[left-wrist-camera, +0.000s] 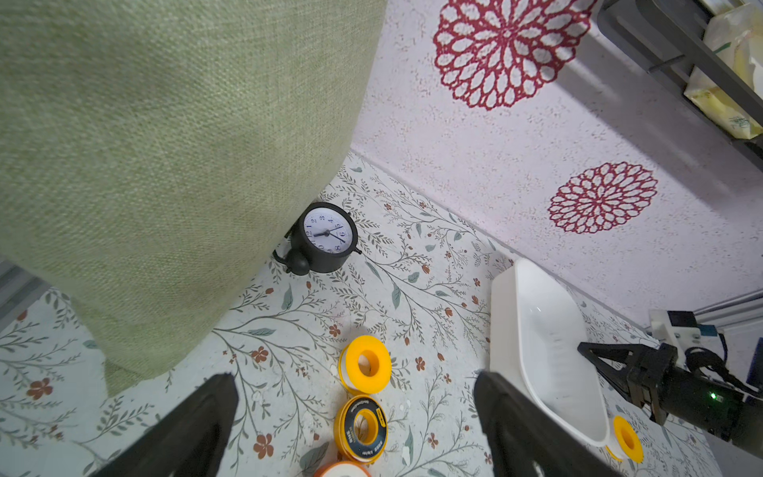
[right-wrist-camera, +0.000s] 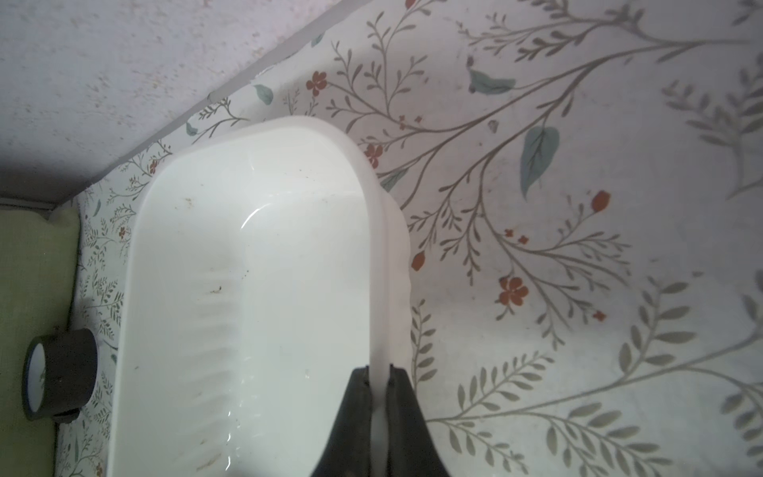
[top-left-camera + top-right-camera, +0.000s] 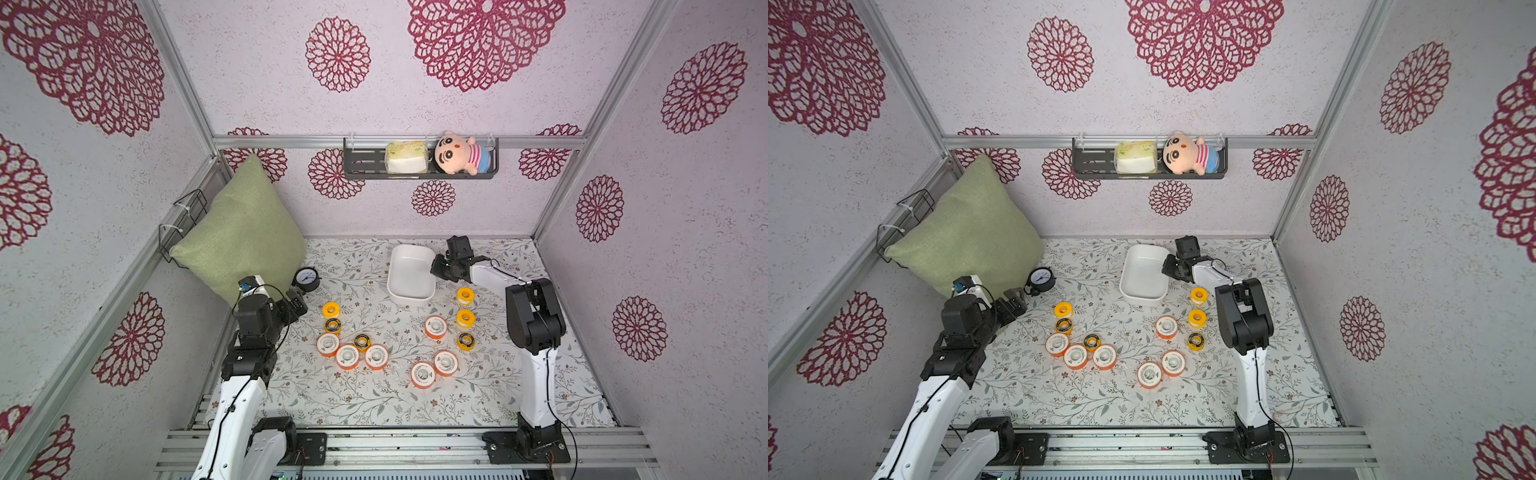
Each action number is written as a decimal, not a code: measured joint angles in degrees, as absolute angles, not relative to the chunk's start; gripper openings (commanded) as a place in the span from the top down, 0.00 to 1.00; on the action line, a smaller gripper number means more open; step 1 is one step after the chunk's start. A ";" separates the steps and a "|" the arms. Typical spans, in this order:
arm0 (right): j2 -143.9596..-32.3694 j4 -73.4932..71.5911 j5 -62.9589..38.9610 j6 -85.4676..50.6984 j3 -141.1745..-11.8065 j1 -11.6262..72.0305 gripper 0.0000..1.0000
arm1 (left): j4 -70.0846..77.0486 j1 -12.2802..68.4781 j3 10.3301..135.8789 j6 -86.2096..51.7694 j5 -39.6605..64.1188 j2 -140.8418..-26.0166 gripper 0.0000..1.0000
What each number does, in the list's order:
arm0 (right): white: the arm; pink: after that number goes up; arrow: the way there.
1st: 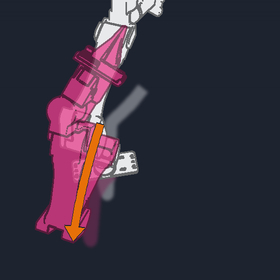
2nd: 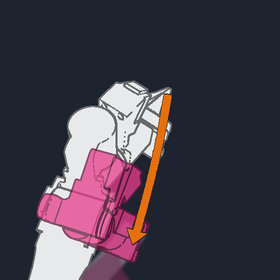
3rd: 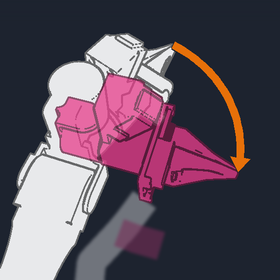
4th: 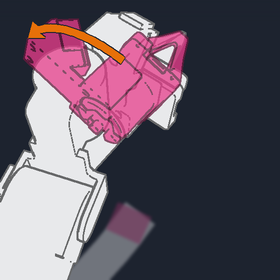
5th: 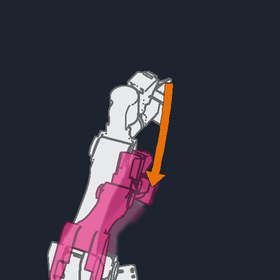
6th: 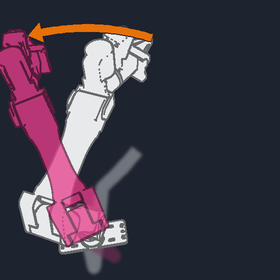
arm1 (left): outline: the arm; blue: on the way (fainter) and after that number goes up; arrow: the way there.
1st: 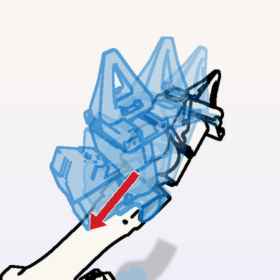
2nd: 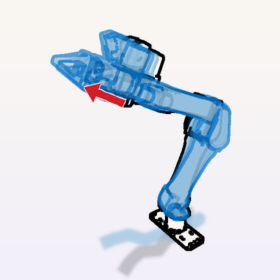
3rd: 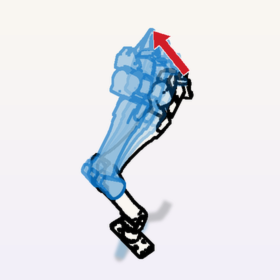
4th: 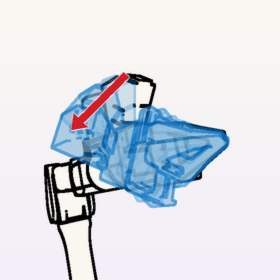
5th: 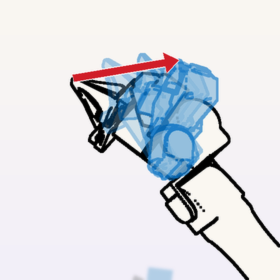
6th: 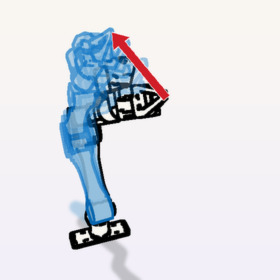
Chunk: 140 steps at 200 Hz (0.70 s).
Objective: Put the sealing tape into the storage box
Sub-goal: Move the storage box to the center of the board.
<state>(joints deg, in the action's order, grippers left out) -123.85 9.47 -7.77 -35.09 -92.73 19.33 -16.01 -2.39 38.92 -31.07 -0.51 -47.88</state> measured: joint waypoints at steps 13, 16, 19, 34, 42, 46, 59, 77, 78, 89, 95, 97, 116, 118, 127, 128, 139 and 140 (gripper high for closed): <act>-123.74 9.82 -7.73 -34.48 -92.66 20.29 1.00 | -16.71 -1.83 39.24 -30.89 -0.51 -48.03 0.03; -123.61 9.82 -7.66 -34.41 -92.55 20.53 1.00 | -16.88 -1.69 39.33 -30.85 -0.51 -48.05 0.03; -123.55 9.82 -7.62 -34.26 -92.40 20.73 1.00 | -17.04 -1.61 39.42 -30.83 -0.54 -48.05 0.03; -122.21 9.87 -7.14 -33.74 -90.72 21.82 1.00 | -17.47 -1.02 39.66 -30.46 -0.51 -48.05 0.03; -121.16 10.00 -6.81 -33.36 -89.38 22.41 1.00 | -17.63 -0.71 39.68 -30.28 -0.51 -48.07 0.03; -120.53 10.17 -6.61 -33.01 -88.64 22.72 1.00 | -17.74 -0.58 39.68 -30.22 -0.51 -48.07 0.03; -118.74 10.48 -6.04 -32.47 -86.46 23.64 1.00 | -17.93 -0.21 39.70 -30.04 -0.51 -48.10 0.03; -116.40 10.83 -5.39 -31.57 -83.55 24.73 1.00 | -17.96 0.12 39.72 -29.98 -0.51 -48.42 0.03; -116.20 10.85 -5.32 -31.48 -83.33 24.80 1.00 | -17.96 0.14 39.72 -29.98 -0.49 -48.45 0.03; -114.76 10.83 -4.60 -31.27 -81.47 25.41 1.00 | -18.02 0.25 39.72 -29.98 -0.49 -48.69 0.03; -113.86 10.83 -4.43 -31.20 -80.31 25.74 1.00 | -18.02 0.30 39.72 -29.95 -0.49 -48.80 0.03; -113.69 10.81 -4.34 -31.16 -80.05 25.80 1.00 | -18.04 0.30 39.72 -29.95 -0.49 -48.82 0.03; -111.24 10.76 -4.08 -31.03 -77.08 26.48 1.00 | -18.06 0.40 39.72 -29.91 -0.47 -49.21 0.03; -111.04 10.76 -4.08 -31.03 -76.79 26.55 1.00 | -18.06 0.40 39.72 -29.91 -0.47 -49.25 0.03; -110.19 10.63 -4.03 -31.05 -75.77 26.79 1.00 | -18.09 0.40 39.72 -29.87 -0.45 -49.56 0.03; -110.13 10.61 -4.03 -31.05 -75.70 26.81 1.00 | -18.09 0.40 39.72 -29.87 -0.45 -49.60 0.03; -109.25 10.52 -4.03 -31.07 -74.65 27.07 1.00 | -18.13 0.40 39.77 -29.80 -0.40 -50.02 0.03; -109.21 10.52 -4.05 -31.07 -74.59 27.09 1.00 | -18.15 0.40 39.79 -29.80 -0.43 -50.06 0.03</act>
